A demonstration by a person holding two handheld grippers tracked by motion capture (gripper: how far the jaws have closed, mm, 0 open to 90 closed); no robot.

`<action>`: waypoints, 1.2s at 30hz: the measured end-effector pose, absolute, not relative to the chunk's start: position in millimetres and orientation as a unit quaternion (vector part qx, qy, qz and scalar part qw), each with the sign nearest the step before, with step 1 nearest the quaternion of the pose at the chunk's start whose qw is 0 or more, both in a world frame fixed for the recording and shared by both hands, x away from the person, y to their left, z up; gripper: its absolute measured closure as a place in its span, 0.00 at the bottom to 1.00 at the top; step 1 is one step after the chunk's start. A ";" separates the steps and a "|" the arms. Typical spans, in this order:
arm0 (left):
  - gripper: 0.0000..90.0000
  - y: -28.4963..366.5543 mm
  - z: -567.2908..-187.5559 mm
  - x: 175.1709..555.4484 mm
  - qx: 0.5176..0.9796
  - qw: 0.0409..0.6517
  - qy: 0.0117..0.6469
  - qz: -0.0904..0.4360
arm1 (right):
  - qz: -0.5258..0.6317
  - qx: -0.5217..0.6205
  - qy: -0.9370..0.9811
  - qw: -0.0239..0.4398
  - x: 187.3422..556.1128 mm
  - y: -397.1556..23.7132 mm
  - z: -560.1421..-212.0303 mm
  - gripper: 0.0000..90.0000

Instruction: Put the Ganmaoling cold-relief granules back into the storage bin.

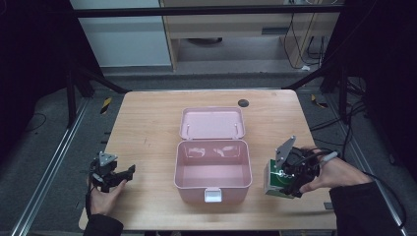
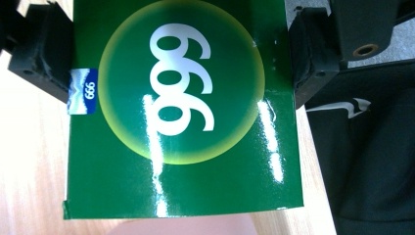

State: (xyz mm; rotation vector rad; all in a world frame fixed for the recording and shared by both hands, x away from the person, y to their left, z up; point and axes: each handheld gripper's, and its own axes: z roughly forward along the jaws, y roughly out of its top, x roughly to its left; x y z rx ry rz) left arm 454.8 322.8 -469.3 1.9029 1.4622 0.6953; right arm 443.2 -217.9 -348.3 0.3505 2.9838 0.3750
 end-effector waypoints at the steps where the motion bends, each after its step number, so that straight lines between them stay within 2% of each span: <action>1: 0.30 322.8 -469.3 454.8 0.723 0.316 0.555 0.264 | 0.120 0.116 0.984 0.056 443.4 -217.5 -346.1 0.18; 21: 0.30 322.4 -469.3 454.8 0.724 0.315 0.554 0.264 | 0.126 0.108 0.983 0.085 451.6 -201.7 -300.7 0.18; 36: 0.30 322.8 -469.1 454.7 0.723 0.315 0.554 0.265 | 0.127 0.087 0.984 0.090 454.2 -177.5 -281.9 0.18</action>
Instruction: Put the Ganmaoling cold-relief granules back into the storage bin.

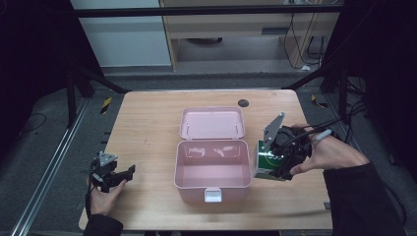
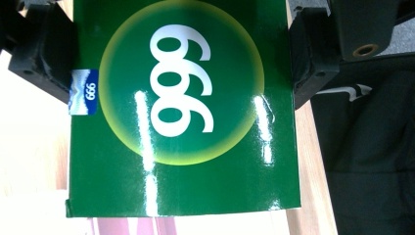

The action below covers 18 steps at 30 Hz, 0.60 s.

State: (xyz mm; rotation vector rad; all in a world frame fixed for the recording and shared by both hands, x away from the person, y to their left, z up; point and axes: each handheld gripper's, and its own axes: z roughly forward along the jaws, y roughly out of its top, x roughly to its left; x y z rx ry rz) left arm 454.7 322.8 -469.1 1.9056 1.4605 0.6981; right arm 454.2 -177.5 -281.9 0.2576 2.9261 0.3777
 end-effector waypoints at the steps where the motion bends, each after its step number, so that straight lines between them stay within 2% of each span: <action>1: 0.30 322.9 -469.0 454.7 0.723 0.315 0.554 0.265 | 0.127 0.086 0.984 0.088 454.8 -172.7 -280.1 0.18; 18: 0.30 322.9 -468.8 454.7 0.724 0.316 0.553 0.265 | 0.136 0.064 0.985 0.087 463.0 -130.2 -274.7 0.18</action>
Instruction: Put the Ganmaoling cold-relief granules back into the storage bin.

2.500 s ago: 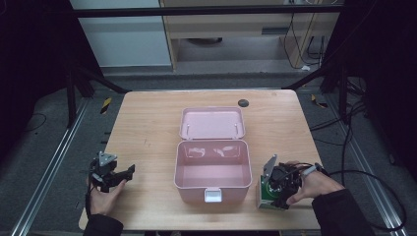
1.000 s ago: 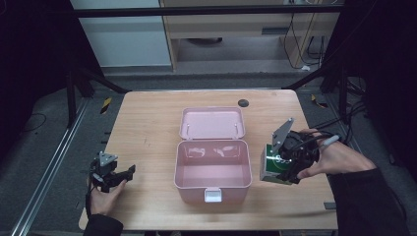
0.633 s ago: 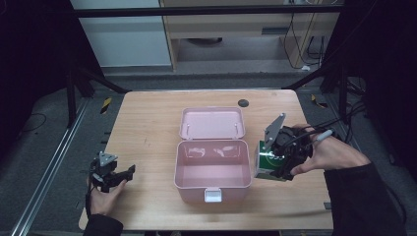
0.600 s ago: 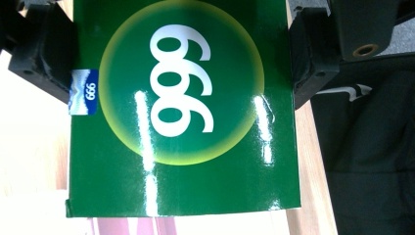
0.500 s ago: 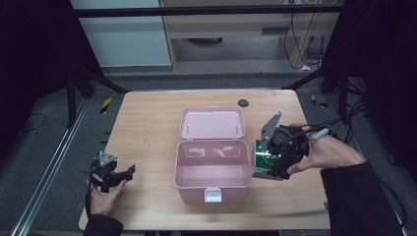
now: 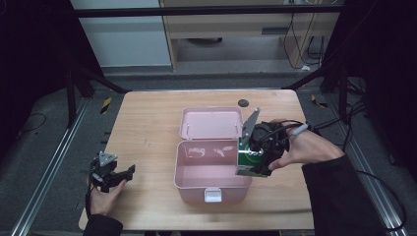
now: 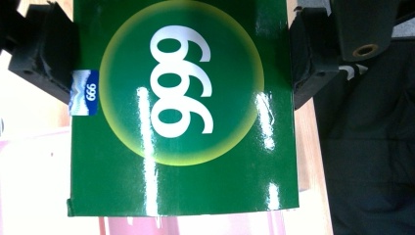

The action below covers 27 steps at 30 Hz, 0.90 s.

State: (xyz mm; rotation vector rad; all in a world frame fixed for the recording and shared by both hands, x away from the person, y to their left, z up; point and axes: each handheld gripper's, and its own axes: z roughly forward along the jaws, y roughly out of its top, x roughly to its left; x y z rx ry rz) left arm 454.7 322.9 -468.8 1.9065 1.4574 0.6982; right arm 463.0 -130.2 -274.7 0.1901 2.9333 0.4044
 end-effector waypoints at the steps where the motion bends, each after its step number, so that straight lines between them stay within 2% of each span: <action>1: 0.30 322.8 -468.8 454.7 0.724 0.316 0.553 0.265 | 0.136 0.062 0.985 0.089 463.5 -126.8 -274.2 0.18; 27: 0.30 323.3 -468.3 454.6 0.723 0.317 0.553 0.266 | 0.141 0.037 0.987 0.075 471.4 -87.0 -293.6 0.18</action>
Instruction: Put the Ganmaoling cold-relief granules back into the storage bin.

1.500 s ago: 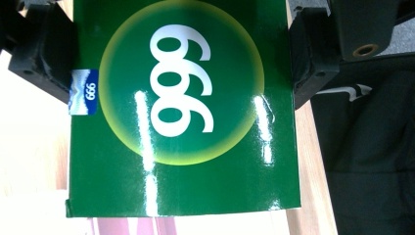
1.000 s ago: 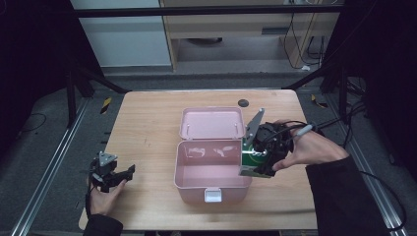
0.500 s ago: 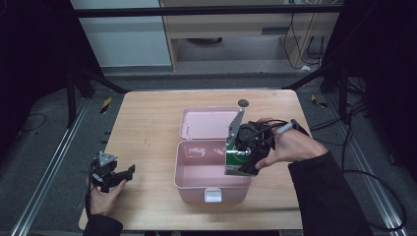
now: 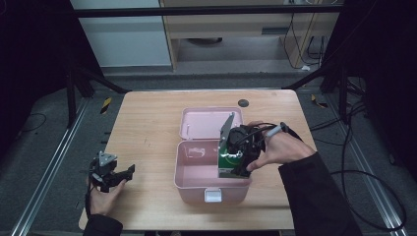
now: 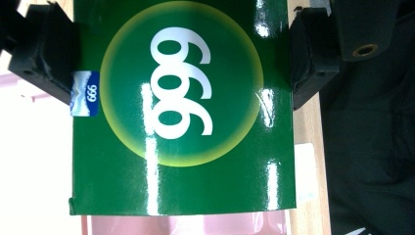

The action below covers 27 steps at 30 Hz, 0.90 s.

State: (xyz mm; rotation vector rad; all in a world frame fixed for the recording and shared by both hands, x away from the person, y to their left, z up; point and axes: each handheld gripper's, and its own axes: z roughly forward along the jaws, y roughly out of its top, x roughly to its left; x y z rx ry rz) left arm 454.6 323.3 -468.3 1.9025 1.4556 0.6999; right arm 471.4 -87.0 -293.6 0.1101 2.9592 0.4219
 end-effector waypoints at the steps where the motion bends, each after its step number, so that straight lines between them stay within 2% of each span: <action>1: 0.30 323.3 -468.3 454.6 0.723 0.317 0.553 0.266 | 0.140 0.038 0.987 0.075 471.2 -86.1 -294.4 0.18; 27: 0.30 323.6 -468.2 454.6 0.723 0.318 0.553 0.266 | 0.133 0.033 0.989 0.054 479.6 -77.8 -330.7 0.18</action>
